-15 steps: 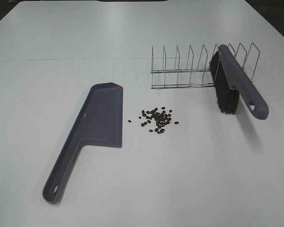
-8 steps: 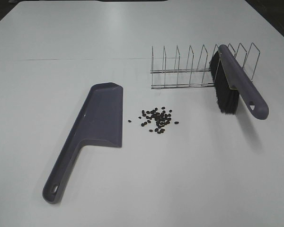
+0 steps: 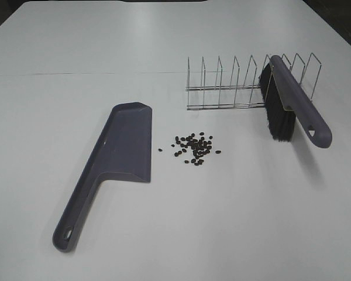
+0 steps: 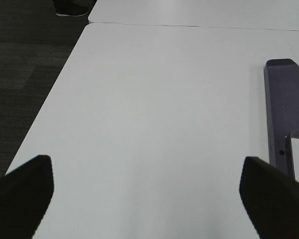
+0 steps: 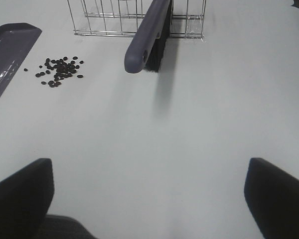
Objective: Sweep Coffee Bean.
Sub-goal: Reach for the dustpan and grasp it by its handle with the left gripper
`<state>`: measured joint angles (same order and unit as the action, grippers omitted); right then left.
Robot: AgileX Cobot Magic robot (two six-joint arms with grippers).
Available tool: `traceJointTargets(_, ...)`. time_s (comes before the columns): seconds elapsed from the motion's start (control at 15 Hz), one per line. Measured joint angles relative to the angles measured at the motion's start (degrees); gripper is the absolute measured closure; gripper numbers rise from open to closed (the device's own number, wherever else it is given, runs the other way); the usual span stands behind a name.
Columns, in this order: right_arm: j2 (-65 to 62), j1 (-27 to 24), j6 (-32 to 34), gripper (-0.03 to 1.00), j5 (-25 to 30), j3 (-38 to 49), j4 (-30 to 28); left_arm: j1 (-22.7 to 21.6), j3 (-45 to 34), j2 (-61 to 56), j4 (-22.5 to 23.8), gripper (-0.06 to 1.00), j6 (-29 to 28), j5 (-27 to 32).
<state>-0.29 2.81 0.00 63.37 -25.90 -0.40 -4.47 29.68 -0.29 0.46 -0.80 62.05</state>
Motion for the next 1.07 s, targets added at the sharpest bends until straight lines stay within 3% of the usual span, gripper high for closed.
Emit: traceJointTargets(1.07, 0.0, 0.0, 0.0, 0.01, 0.0, 0.0, 0.0, 0.0, 0.0, 0.0, 0.0, 0.03, 0.0, 0.0)
